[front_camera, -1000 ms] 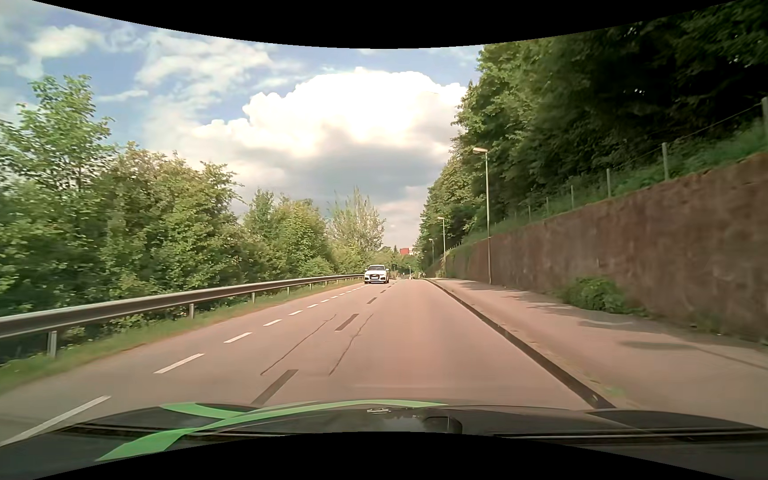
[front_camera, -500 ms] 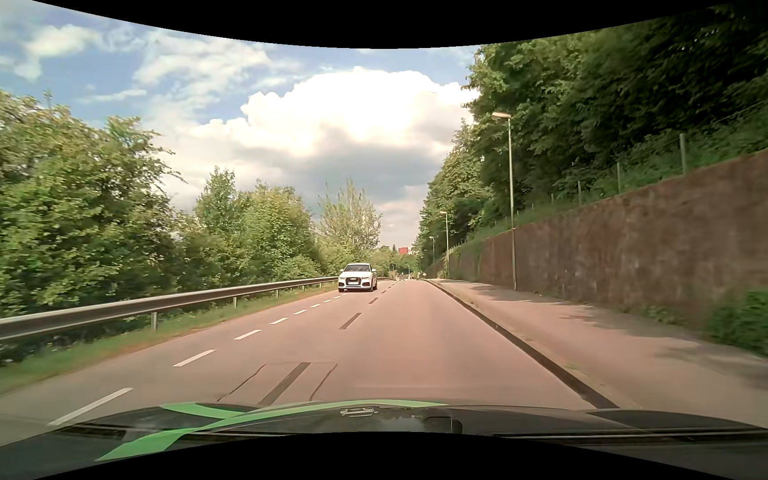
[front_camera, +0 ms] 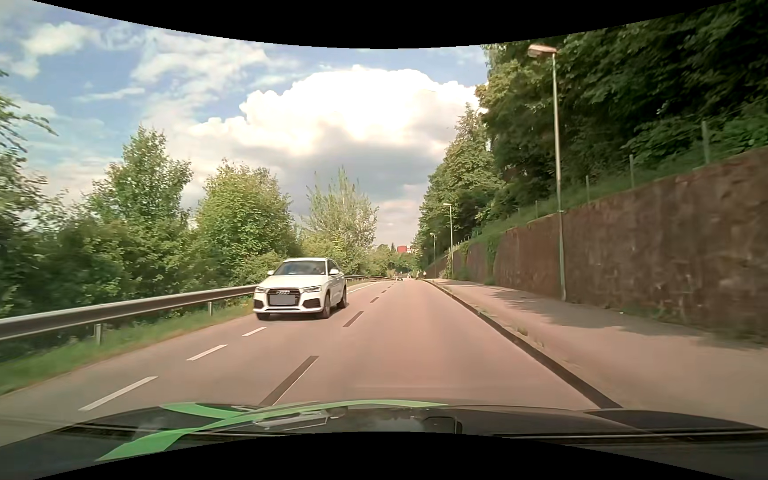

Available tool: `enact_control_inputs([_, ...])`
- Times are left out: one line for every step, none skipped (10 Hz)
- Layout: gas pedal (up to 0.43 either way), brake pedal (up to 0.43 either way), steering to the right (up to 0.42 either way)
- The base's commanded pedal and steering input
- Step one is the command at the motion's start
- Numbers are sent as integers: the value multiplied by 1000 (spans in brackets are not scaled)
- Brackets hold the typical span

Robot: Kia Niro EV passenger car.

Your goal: Follow the waypoints while adhering to traffic rules and regulations

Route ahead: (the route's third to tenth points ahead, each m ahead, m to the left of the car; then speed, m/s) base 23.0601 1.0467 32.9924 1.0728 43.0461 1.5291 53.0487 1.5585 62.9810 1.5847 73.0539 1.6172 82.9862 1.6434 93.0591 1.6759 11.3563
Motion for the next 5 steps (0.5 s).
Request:
enact_control_inputs([189, 0, 0])
enact_control_inputs([189, 0, 1])
enact_control_inputs([189, 0, 1])
enact_control_inputs([189, 0, 1])
enact_control_inputs([189, 0, 1])
